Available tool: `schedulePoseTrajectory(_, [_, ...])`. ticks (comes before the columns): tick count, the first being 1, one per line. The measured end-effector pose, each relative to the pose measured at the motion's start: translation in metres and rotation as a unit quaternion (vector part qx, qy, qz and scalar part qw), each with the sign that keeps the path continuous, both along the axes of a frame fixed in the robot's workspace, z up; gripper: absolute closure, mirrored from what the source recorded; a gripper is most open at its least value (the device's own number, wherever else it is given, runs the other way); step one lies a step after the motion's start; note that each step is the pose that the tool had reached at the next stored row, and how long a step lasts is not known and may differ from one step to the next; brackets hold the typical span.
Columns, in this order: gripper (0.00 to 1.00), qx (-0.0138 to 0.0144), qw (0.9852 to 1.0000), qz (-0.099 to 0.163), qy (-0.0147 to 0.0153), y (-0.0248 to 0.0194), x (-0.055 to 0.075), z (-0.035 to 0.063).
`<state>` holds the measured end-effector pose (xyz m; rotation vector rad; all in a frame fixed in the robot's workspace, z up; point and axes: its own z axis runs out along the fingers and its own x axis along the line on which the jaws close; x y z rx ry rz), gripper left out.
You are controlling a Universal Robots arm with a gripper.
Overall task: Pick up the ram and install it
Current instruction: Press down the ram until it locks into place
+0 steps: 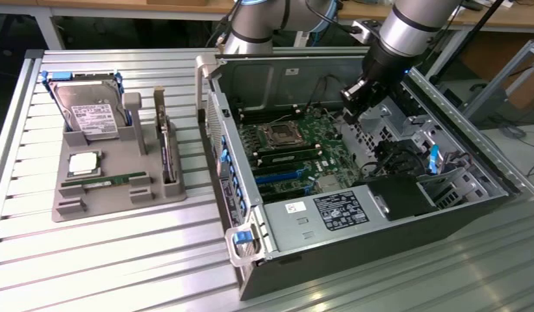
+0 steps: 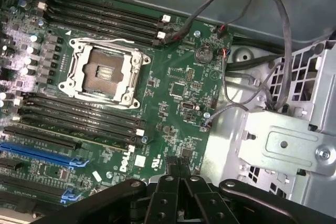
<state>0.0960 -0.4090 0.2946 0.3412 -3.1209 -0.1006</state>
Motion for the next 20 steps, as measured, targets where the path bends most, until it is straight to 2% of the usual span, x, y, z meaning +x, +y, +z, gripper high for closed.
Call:
schedulePoseTrajectory(2, [0.90, -0.0018, 0.9998, -0.021, 0.0000, 0.0000, 0.0000, 0.0000])
schedulePoseTrajectory(5, [0.90, -0.0038, 0.9978, -0.067, 0.0001, 0.0000, 0.0000, -0.0002])
schedulePoseTrajectory(6, [0.90, -0.0043, 0.9965, -0.084, 0.0001, 0.0000, 0.0000, -0.0002])
schedulePoseTrajectory(9, [0.90, -0.0050, 0.9938, -0.111, 0.0001, 0.0000, 0.0000, -0.0003])
schedulePoseTrajectory(11, [0.90, -0.0055, 0.9915, -0.130, 0.0002, 0.0000, 0.0000, -0.0003])
schedulePoseTrajectory(13, [0.90, -0.0062, 0.9879, -0.155, 0.0002, 0.0000, 0.0000, -0.0004])
schedulePoseTrajectory(15, [0.90, -0.0065, 0.9856, -0.169, 0.0003, 0.0000, 0.0000, -0.0004])
schedulePoseTrajectory(20, [0.90, -0.0065, 0.9855, -0.169, 0.0003, 0.0000, 0.0000, -0.0004])
